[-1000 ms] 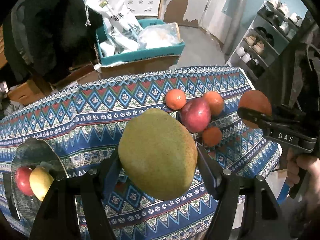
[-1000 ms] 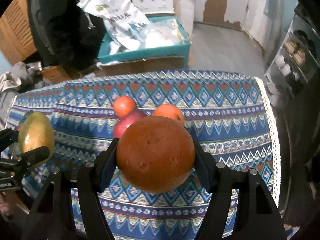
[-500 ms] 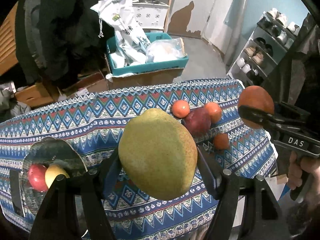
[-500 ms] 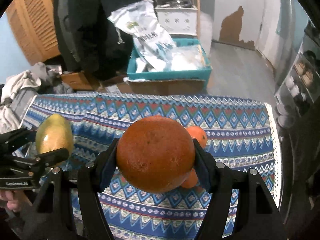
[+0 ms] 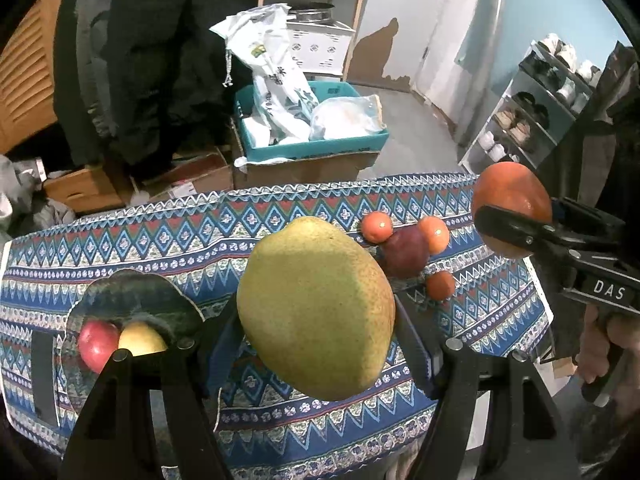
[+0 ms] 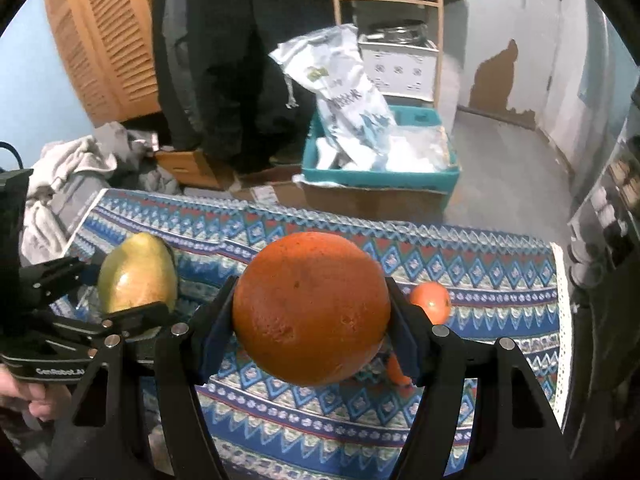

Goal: Organize fruits
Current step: 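Lift and carry the large orange and green pear over the glass bowl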

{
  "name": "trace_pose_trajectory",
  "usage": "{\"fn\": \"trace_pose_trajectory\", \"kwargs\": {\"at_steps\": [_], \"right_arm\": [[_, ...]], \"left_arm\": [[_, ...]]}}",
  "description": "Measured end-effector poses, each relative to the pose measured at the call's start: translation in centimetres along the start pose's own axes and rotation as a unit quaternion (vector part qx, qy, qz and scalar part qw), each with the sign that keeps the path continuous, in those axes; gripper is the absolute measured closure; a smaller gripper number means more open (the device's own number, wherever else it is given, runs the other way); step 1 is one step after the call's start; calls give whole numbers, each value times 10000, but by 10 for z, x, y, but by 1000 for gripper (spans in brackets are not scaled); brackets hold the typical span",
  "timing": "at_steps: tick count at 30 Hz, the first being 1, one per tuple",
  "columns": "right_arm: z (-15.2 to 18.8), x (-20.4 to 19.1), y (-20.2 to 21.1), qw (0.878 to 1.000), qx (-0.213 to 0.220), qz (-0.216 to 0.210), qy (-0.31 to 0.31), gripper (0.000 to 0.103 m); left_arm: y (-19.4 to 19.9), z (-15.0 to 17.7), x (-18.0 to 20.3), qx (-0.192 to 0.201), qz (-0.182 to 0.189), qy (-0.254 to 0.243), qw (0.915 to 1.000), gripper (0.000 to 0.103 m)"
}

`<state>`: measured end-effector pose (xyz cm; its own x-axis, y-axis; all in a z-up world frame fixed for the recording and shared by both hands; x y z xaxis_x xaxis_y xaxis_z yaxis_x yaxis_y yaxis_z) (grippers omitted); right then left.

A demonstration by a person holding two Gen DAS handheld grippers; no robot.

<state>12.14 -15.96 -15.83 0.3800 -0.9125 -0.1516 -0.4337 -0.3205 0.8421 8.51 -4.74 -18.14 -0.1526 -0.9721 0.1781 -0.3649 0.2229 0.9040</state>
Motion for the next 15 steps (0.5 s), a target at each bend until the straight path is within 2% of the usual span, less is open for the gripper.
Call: {"fn": "trace_pose_trajectory", "kwargs": {"at_steps": [15], "right_arm": [[-16,-61,-20,9984,-140,-295,459,34]], "left_arm": [[14,15,-52,80,-119,440,9989,30]]}}
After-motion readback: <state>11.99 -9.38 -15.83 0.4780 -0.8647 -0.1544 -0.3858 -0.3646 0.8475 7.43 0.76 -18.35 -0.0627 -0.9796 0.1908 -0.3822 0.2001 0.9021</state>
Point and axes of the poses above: each gripper's, at about its wrist camera, not at the fingertips, and y roughly against the way its jaws point, x to its right, z to its underside, the point moved 7 cm from there along -y, roughly the way its jaws point, and after that the axes turned 9 degrees about -x, right-handed, at the moved point
